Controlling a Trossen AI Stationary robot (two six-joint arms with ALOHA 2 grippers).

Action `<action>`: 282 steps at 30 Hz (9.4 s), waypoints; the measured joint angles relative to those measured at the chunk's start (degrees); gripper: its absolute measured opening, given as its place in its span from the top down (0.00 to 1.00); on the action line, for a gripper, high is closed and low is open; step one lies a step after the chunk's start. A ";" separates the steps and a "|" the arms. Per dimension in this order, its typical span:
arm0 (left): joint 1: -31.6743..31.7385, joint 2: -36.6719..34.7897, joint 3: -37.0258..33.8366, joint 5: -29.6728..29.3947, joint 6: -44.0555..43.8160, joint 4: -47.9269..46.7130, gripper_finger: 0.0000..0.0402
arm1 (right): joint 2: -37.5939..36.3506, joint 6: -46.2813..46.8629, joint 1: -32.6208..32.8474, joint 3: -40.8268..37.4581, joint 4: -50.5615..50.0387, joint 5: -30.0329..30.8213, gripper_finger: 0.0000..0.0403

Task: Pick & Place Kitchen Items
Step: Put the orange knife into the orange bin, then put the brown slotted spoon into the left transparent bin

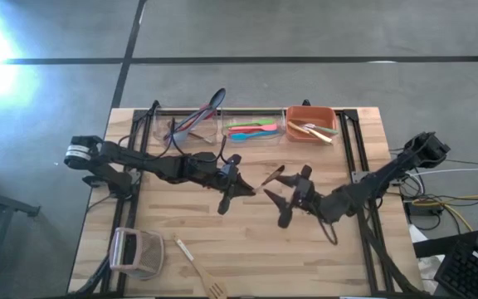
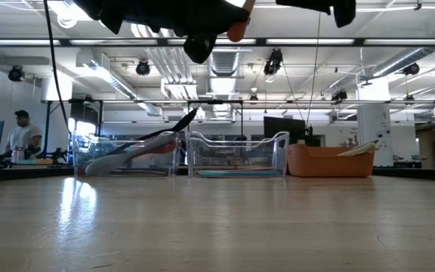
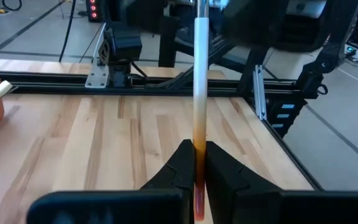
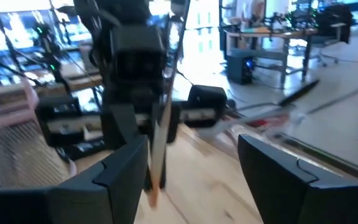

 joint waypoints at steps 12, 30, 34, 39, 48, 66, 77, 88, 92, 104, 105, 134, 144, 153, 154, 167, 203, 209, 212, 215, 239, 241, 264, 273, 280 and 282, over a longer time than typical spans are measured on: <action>0.00 0.02 0.00 0.90 0.13 3.84 0.95 | 0.00 -4.35 -4.72 0.00 9.61 -10.00 0.49; 0.23 0.02 0.00 0.68 0.82 5.72 0.95 | 0.00 -6.13 -7.60 0.02 11.86 -18.26 0.95; 0.22 0.02 0.00 0.81 0.85 5.69 0.95 | 0.00 -6.51 -7.60 0.02 11.86 -18.33 0.97; 0.24 0.02 0.00 0.86 0.79 5.62 0.93 | 0.00 -6.91 -7.60 0.02 11.86 -18.20 0.97; 0.26 -1.52 0.09 0.14 -1.31 0.55 0.68 | -3.07 -8.34 -7.56 0.02 7.73 -15.71 0.98; 0.33 -12.50 -1.39 -4.16 2.77 -18.09 0.50 | -28.17 9.33 -20.68 0.08 -43.50 -7.58 0.98; 0.44 -15.24 -5.32 -8.61 3.92 -18.82 0.50 | -22.17 5.70 -47.04 10.78 -69.86 -27.84 0.98; 0.49 -16.16 -5.64 -10.55 4.96 -23.34 0.50 | -0.95 -9.99 -65.67 33.54 -95.57 -37.52 0.98; 0.53 -16.85 -5.64 -12.24 5.04 -24.51 0.50 | 6.28 -12.09 -69.58 39.54 -104.29 -39.19 0.98; 0.66 -17.62 -5.64 -12.45 6.06 -25.84 0.50 | 25.54 -18.03 -73.06 48.81 -117.27 -40.92 0.98; 0.66 -17.62 -5.64 -12.45 6.07 -26.09 0.50 | 26.69 -18.34 -73.30 49.41 -117.95 -40.91 0.98; 1.61 -17.62 -5.64 -13.94 8.70 -27.89 0.50 | 42.45 -20.69 -77.08 51.45 -119.71 -38.26 0.98; 1.76 -17.62 -5.64 -13.94 8.82 -28.11 0.50 | 45.33 -20.64 -75.09 51.39 -119.34 -38.31 0.97; 1.90 -17.62 -5.64 -13.94 8.82 -29.06 0.50 | 45.92 -20.66 -75.08 51.34 -119.26 -38.33 0.96; 1.90 -17.62 -5.64 -13.94 8.82 -29.08 0.50 | 45.89 -20.70 -75.05 51.34 -119.26 -38.33 0.95; 1.90 -17.62 -5.64 -13.92 8.89 -29.08 0.50 | 45.44 -21.53 -74.20 52.49 -119.38 -38.47 0.74; -5.33 -21.94 -5.57 -1.22 13.23 -59.70 0.50 | 6.26 4.92 -40.81 53.00 -116.54 -47.49 0.69; -11.85 -21.79 -5.59 -1.07 7.88 -63.72 0.50 | 4.72 10.17 -34.38 49.62 -114.51 -45.55 0.69; -14.99 -21.51 -5.57 -1.10 6.53 -63.53 0.50 | 4.75 11.67 -32.72 47.56 -114.13 -44.18 0.70; -17.46 -20.50 -5.57 -1.06 4.29 -63.33 0.50 | 5.27 13.44 -32.18 45.60 -114.07 -43.37 0.70; -29.31 4.31 0.19 -1.70 10.35 -59.23 0.50 | 5.20 13.56 -32.08 35.68 -108.33 -42.93 0.73; -29.55 5.82 0.88 -1.74 10.35 -59.25 0.50 | 5.20 13.50 -32.08 35.67 -108.25 -42.93 0.73; -34.51 15.76 4.74 -7.16 6.62 -55.27 0.50 | 5.14 12.70 -32.08 35.65 -108.11 -42.77 0.74; -35.49 18.32 4.59 -11.70 5.72 -53.79 0.50 | 5.14 12.14 -32.08 35.65 -108.13 -42.80 0.77; -35.36 18.67 4.33 -16.86 5.93 -52.75 0.50 | 5.14 11.88 -32.08 35.65 -108.15 -42.80 0.75; -35.26 18.67 4.33 -17.56 6.14 -52.71 0.50 | 5.14 11.88 -32.08 35.65 -108.15 -42.80 0.74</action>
